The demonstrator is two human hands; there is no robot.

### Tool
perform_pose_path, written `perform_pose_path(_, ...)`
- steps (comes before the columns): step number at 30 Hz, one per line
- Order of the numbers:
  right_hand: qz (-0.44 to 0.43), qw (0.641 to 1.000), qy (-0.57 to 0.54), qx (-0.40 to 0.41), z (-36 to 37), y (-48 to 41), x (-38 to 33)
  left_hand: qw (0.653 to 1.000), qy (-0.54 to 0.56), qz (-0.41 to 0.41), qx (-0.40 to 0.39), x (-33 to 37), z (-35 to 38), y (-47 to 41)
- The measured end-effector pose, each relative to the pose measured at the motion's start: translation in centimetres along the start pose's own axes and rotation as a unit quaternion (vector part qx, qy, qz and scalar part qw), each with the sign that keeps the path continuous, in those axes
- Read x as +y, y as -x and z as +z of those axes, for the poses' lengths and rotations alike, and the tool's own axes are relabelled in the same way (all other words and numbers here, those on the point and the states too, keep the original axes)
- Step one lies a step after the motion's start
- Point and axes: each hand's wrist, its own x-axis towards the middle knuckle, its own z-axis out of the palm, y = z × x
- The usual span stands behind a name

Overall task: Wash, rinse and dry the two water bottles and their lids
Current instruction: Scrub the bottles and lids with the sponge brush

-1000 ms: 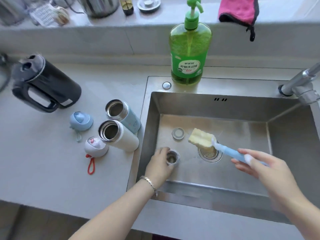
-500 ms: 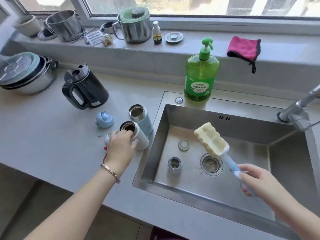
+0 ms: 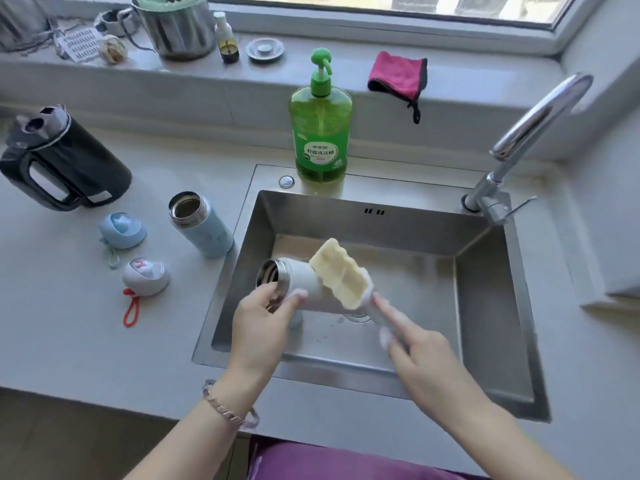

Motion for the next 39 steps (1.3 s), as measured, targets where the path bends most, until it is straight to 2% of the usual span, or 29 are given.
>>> perform_pose_path(3, -0.057, 0.998, 0.037, 0.002, 0.7, 1.1, 0.1, 0.999, 0.053, -0.006, -0.003, 1.0, 2.5, 0.8)
perform_pose_path(4, -0.049, 0.997, 0.056, 0.016, 0.2, 0.9, 0.5, 0.998, 0.069, -0.006, -0.001, 1.3, 2.9, 1.1)
perform_pose_path(7, 0.046, 0.984, 0.140, 0.097, -2.1, -0.2, 2.5, 0.997, 0.080, 0.007, -0.018, 2.2, 3.7, 1.4)
perform_pose_path(8, 0.045, 0.978, 0.174, 0.101, -2.2, -0.1, 2.7, 0.997, 0.073, 0.009, -0.026, 2.2, 4.0, 1.3)
perform_pose_path(10, -0.053, 0.972, 0.206, 0.096, -0.8, 1.1, 1.7, 0.997, 0.065, 0.002, -0.037, 2.1, 4.4, 1.4)
perform_pose_path(12, -0.073, 0.976, 0.189, 0.082, -0.5, 1.9, 1.2, 0.997, 0.068, -0.006, -0.041, 2.0, 4.5, 1.6)
perform_pose_path(15, 0.068, 0.984, 0.136, 0.091, -3.4, -0.5, 3.9, 0.997, 0.071, 0.000, -0.044, 2.5, 4.3, 1.8)
perform_pose_path(16, 0.078, 0.986, 0.100, 0.104, -3.6, -0.8, 4.0, 0.997, 0.069, 0.004, -0.046, 2.6, 4.3, 1.8)
perform_pose_path(19, -0.035, 0.996, 0.037, 0.078, -1.4, 0.5, 1.5, 0.996, 0.068, 0.006, -0.052, 2.9, 4.6, 1.6)
perform_pose_path(21, -0.050, 0.995, 0.041, 0.076, -1.5, 0.8, 1.3, 0.996, 0.078, 0.002, -0.053, 3.0, 4.6, 1.6)
perform_pose_path(24, 0.085, 0.982, 0.065, 0.153, -3.9, -1.3, 3.8, 0.994, 0.089, 0.003, -0.057, 2.8, 4.3, 1.3)
perform_pose_path(25, 0.088, 0.981, 0.063, 0.163, -3.8, -1.3, 3.7, 0.994, 0.088, 0.005, -0.059, 2.8, 4.4, 1.1)
perform_pose_path(28, -0.053, 0.992, 0.037, 0.107, -1.2, 0.5, 0.8, 0.993, 0.099, -0.003, -0.057, 3.0, 4.8, 0.6)
perform_pose_path(29, -0.066, 0.993, 0.031, 0.094, -1.3, 0.9, 0.7, 0.993, 0.107, -0.009, -0.055, 3.1, 4.8, 0.6)
perform_pose_path(33, 0.101, 0.977, 0.063, 0.177, -4.1, -1.4, 4.1, 0.993, 0.100, -0.013, -0.054, 2.9, 4.2, 0.5)
perform_pose_path(34, 0.089, 0.978, 0.064, 0.179, -3.9, -1.3, 3.7, 0.994, 0.095, -0.018, -0.051, 2.8, 4.2, 0.5)
perform_pose_path(37, -0.063, 0.990, 0.053, 0.116, -0.5, 0.8, 1.0, 0.987, 0.140, -0.063, -0.041, 3.3, 4.7, 0.4)
perform_pose_path(39, -0.066, 0.985, 0.080, 0.138, -0.9, 0.4, 2.0, 0.968, 0.215, -0.119, -0.043, 3.9, 4.9, 0.4)
